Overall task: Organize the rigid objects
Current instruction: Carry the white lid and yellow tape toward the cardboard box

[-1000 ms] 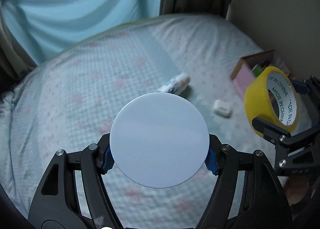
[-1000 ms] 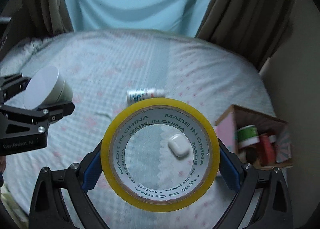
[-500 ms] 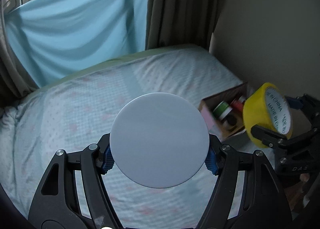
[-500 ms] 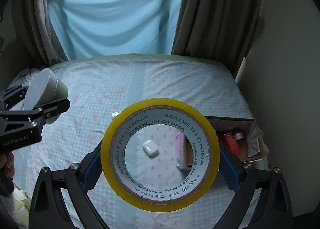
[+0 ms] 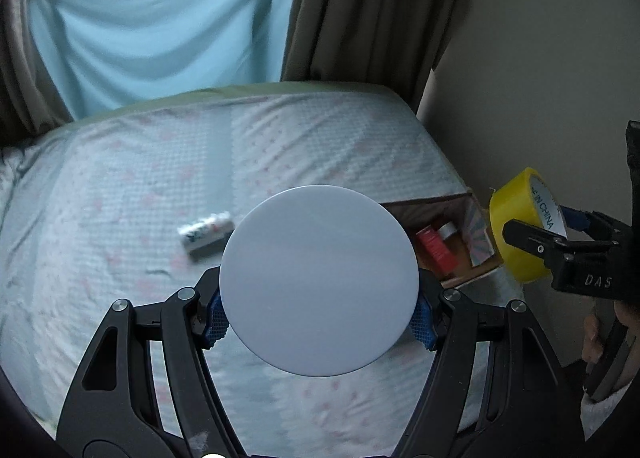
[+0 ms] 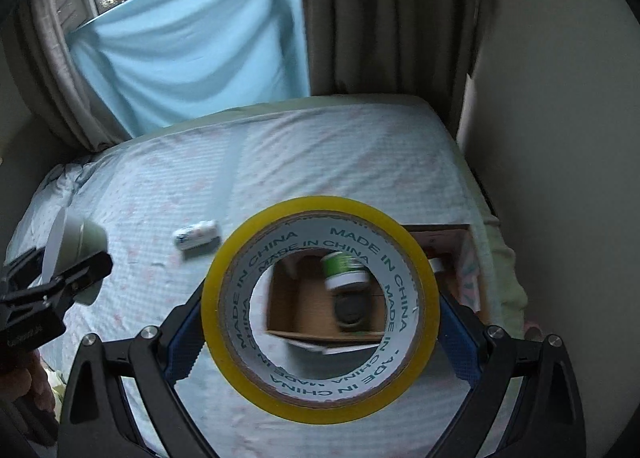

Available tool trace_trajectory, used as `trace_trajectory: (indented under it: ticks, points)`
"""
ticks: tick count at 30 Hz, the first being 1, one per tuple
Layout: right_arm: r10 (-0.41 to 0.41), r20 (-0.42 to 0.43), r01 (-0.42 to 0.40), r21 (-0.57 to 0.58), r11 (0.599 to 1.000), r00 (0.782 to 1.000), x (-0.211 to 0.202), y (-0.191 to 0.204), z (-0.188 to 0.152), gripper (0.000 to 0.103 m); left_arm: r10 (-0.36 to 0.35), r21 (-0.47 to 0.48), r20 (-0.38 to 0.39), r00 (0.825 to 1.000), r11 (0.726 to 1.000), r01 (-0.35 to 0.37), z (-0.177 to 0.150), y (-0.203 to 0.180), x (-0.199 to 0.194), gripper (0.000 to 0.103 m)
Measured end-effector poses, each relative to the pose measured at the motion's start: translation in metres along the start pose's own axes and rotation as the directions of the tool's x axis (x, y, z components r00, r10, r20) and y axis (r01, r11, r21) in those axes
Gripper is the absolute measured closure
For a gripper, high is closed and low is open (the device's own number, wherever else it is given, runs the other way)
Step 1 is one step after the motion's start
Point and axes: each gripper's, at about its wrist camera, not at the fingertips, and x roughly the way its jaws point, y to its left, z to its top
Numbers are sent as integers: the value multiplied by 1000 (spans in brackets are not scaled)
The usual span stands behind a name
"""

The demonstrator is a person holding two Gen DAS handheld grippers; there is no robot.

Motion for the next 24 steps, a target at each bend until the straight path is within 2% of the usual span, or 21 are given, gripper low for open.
trace_trajectory:
  ticks: [3, 7, 14, 19, 24]
  points:
    - [1, -44, 0, 20, 1000, 999, 17, -37, 5, 5, -3, -12, -24, 1000, 1000, 3, 0, -28, 22, 35]
    - [19, -99, -13, 61, 998, 995, 42, -72, 11, 5, -8, 21, -79, 997, 1000, 10, 5, -67, 59, 35]
    - [54, -203, -30, 119, 992, 978, 94, -118, 19, 5, -25, 61, -187, 982, 997, 37, 10, -112, 130, 35]
    - [64, -308, -25, 128, 991, 949, 137, -132, 12, 5, -15, 93, -270, 963, 995, 42, 8, -130, 182, 35]
    - [56, -337, -29, 85, 996, 940, 170, -137, 3, 5, 23, 92, -367, 930, 996, 11, -4, -133, 234, 35]
